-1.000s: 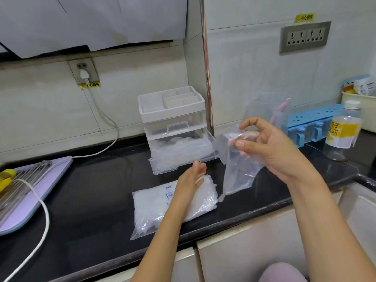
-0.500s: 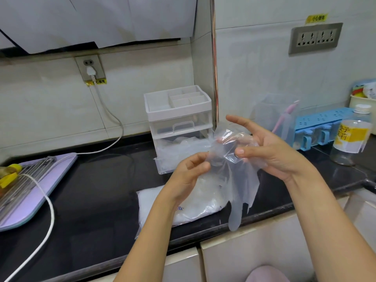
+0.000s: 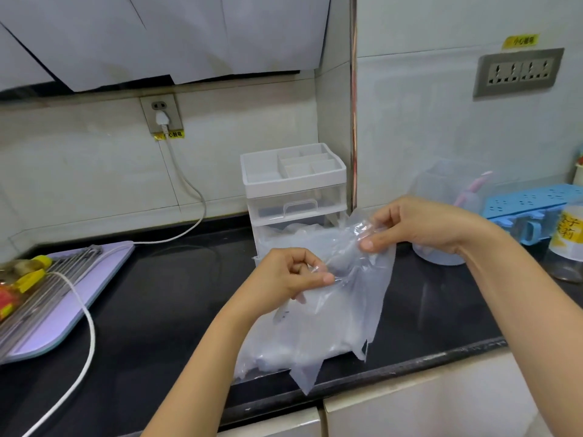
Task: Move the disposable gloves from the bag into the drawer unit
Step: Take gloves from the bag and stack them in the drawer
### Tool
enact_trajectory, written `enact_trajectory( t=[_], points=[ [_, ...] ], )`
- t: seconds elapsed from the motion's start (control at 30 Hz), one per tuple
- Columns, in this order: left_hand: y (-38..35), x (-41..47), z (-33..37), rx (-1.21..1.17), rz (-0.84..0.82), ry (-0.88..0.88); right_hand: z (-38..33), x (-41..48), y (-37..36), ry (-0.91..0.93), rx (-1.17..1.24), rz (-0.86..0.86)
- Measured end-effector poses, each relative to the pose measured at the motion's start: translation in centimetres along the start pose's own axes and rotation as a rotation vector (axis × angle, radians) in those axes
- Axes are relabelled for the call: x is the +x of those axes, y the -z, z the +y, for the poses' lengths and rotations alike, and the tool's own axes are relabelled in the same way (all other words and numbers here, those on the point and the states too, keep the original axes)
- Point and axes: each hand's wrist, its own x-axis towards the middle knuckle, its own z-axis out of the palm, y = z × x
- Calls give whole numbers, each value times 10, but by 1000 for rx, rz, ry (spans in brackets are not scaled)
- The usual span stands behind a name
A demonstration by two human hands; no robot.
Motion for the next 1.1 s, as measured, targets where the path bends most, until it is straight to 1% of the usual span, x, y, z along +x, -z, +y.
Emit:
enact_trajectory(
  t=[0.07, 0.13, 0.23, 0.37, 0.47, 0.53, 0.6, 0.67, 0.73, 0.77, 0.83, 0.97, 1.1],
  points=[
    [9, 4, -1, 77, -38, 36, -3, 10, 1, 10, -76, -24],
    [21, 10, -1, 191, -11, 47, -5, 22, 4, -3, -141, -10],
    [42, 25, 4, 307, 152, 23, -9, 47, 14, -22, -261, 61],
    [69, 57, 18, 433, 345, -38, -23, 85, 24, 6, -287, 157],
    [85, 81, 29, 514, 482, -113, -32, 108, 29, 68, -260, 284],
    [93, 91, 36, 518, 583, -172, -36, 117, 31, 120, -176, 360],
    [97, 90, 42, 511, 675, -266, -38, 119, 33, 208, -48, 422],
    [95, 80, 48, 541, 723, -395, -36, 112, 37, 315, 36, 474],
    [87, 63, 49, 620, 703, -512, -27, 103, 39, 378, 60, 478],
    [82, 56, 47, 662, 666, -542, -21, 99, 39, 388, 61, 456],
    [73, 48, 42, 717, 540, -514, -6, 96, 38, 373, 35, 372],
    [59, 58, 22, 788, 242, -299, 21, 110, 28, 231, -162, 222],
    [53, 80, 1, 766, 87, -19, 38, 128, 14, 145, -408, 161]
  ],
)
